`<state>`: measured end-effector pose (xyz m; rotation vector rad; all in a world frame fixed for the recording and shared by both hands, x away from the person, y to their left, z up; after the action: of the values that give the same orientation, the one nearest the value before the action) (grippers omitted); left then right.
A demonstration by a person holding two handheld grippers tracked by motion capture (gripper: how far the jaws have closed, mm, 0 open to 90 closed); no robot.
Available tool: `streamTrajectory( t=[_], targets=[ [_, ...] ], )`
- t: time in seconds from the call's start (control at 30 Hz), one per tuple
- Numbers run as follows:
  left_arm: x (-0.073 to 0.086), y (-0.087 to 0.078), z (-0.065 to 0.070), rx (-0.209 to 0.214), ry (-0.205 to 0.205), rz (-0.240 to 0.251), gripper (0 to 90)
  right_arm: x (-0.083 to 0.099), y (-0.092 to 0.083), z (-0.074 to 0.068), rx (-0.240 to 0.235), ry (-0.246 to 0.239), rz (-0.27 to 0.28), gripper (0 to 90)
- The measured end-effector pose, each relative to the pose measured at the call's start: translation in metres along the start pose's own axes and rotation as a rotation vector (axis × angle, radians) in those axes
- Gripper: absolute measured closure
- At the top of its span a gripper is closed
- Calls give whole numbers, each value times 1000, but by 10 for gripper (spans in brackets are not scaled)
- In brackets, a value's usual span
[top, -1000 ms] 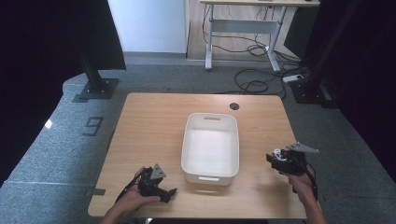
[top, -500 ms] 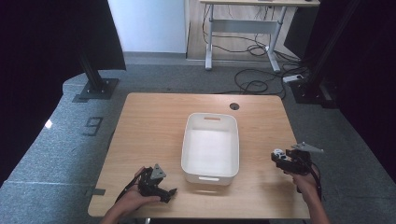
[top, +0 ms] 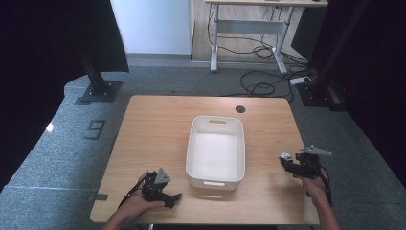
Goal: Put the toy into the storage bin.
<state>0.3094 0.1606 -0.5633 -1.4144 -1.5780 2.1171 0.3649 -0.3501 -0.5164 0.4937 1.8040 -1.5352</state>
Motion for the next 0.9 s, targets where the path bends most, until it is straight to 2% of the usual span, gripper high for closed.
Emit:
streamTrajectory(
  t=[0.2,0.27,0.53,0.73,0.9],
  targets=[
    [0,0,0,1,0,1,0,2,2,7,14,35,-11,305],
    [0,0,0,1,1,1,0,2,3,12,18,61,-12,313],
    [0,0,0,1,1,0,0,5,9,17,24,70,-39,311],
    [0,0,0,3,2,1,0,8,18,26,49,89,-60,310],
    [0,0,0,4,4,1,0,7,20,26,41,97,-58,310]
  ],
)
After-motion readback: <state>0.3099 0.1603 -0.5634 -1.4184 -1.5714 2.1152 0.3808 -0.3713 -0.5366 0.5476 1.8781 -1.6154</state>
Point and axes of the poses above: each handheld gripper's, and its own axes: y roughly forward along the jaws, x roughly out of its underside, z roughly to its right, the point moved 2 cm from there along y, roughly forward along the jaws, and after that the axes turned 5 degrees about -z, right-handed, at the moved point
